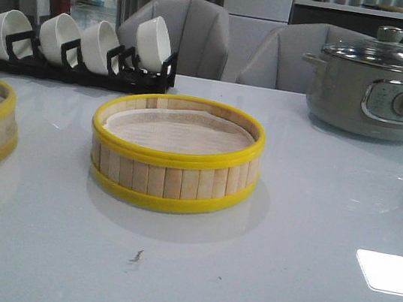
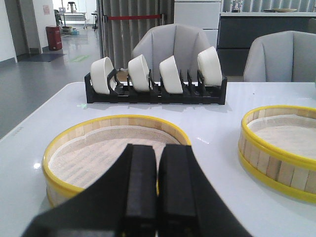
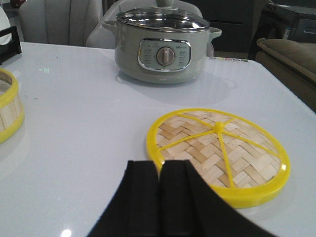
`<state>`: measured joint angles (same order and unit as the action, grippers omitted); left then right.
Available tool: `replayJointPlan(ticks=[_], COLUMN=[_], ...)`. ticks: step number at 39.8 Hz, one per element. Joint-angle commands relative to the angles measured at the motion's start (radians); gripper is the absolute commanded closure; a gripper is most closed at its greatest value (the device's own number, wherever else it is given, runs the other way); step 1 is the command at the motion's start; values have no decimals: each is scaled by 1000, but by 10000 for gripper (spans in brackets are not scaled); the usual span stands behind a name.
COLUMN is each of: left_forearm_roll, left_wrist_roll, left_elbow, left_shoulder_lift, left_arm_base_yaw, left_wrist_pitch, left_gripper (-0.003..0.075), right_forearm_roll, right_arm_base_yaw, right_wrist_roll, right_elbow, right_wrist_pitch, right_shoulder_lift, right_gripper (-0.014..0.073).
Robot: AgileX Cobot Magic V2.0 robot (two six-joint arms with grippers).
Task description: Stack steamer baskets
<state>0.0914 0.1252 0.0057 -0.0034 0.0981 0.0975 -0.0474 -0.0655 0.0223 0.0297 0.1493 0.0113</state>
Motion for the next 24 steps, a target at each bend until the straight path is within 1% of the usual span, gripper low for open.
replayJointPlan(ticks=[1,11,16,21,24], left_forearm_roll=[-8,-12,-51,-47,-38], left_wrist_roll=[-3,-3,3,3,3], left_elbow=[1,1,-19,-122,-238], left_shoulder_lift=[-14,-14,-12,35,109], left_arm_base_yaw=[-3,-3,27,42,49], left_wrist_pitch=[-84,-79,-86,-29,17], left_gripper=[632,632,632,632,632], right_forearm_roll=[-2,-2,-2,-2,-2], right_arm_base_yaw=[-4,-4,-4,-4,-4], right_wrist_roll=[-5,-5,-5,-5,-5], right_elbow=[-15,-15,-15,-15,-15], right_wrist_pitch=[-90,-90,-90,-90,-90], right_shoulder_lift=[20,20,20,20,20], right_gripper=[574,574,574,574,574])
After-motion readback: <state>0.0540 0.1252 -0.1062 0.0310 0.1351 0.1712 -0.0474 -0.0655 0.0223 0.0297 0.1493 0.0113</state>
